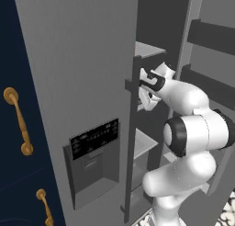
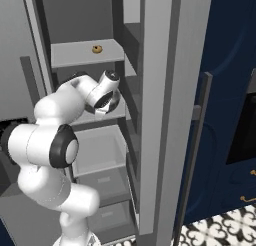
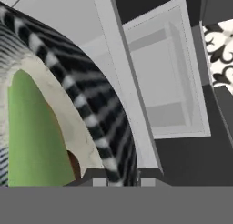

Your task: Pick the chicken drumstick and corn from their plates and place them in the bowl. Then put the bowl in the fridge.

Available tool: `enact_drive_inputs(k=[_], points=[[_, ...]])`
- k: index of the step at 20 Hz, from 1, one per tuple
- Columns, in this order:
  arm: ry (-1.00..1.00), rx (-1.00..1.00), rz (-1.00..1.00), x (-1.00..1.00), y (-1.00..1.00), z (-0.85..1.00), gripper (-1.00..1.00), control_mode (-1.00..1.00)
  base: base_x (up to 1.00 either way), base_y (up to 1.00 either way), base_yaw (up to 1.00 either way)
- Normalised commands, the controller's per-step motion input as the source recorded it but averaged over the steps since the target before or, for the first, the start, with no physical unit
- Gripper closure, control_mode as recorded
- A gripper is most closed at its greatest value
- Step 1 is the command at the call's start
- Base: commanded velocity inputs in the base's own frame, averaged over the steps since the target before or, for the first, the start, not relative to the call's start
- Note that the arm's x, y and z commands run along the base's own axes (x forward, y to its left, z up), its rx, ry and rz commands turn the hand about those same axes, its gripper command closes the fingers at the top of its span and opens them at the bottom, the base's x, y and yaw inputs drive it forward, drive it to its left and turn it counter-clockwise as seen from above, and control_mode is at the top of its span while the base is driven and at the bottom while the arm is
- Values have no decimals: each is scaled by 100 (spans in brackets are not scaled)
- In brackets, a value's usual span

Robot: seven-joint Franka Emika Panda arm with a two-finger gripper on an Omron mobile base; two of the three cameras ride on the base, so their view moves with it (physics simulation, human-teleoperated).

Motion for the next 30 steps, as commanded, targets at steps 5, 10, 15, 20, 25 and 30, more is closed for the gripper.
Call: enact_drive_inputs(k=[5, 10, 15, 20, 25, 30], points=[[-7, 0, 0, 20, 8, -18, -100, -100, 0, 0, 0], [-31, -3, 0, 0, 19, -14, -100, -100, 0, 0, 0], [-17, -1, -6, -22, 3, 18, -100, -100, 0, 0, 0], [-11, -1, -8, -55, 0, 45, -100, -100, 0, 0, 0], [-3, 0, -6, -74, -20, 53, -100, -100, 0, 0, 0], [0, 0, -3, -95, -21, 57, -100, -100, 0, 0, 0]])
